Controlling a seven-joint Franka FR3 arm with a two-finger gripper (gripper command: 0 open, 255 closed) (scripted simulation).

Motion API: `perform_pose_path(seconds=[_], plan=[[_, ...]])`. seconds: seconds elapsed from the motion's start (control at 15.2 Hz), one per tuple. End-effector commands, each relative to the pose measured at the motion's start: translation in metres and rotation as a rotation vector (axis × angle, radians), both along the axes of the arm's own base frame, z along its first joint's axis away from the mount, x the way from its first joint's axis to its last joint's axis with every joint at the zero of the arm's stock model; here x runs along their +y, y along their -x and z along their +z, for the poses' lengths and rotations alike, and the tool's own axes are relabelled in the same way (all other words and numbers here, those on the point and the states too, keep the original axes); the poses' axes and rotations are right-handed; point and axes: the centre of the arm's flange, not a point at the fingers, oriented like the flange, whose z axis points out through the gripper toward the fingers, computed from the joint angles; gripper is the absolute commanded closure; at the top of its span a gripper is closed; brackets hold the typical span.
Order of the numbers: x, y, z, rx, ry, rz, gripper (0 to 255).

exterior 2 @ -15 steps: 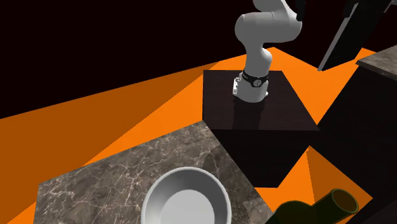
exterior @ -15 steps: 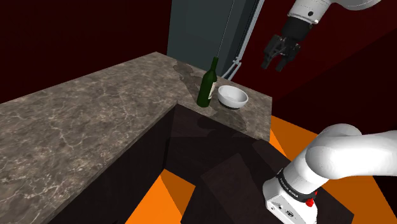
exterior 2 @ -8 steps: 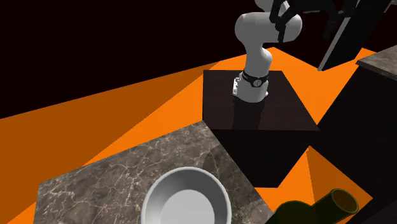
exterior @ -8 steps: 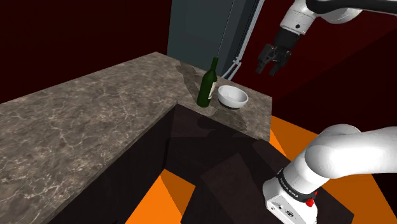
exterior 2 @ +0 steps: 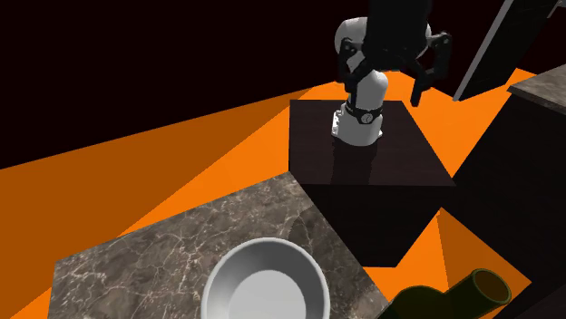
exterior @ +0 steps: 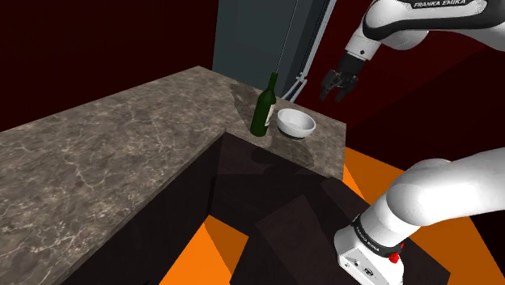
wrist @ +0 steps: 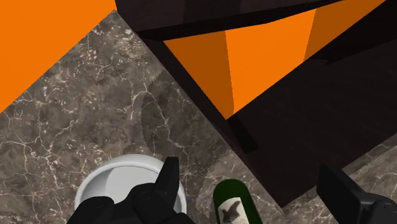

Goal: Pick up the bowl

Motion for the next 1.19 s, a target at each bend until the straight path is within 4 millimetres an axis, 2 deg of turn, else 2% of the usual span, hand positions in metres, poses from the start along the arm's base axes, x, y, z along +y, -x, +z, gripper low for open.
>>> perform_pose_path(seconds=[0.0, 1.12], plan=[[-0.019, -0.012, -0.017, -0.002, 0.002, -0.002, 0], [-0.173, -0.111, -0.144, -0.012, 0.004, -0.025, 0]])
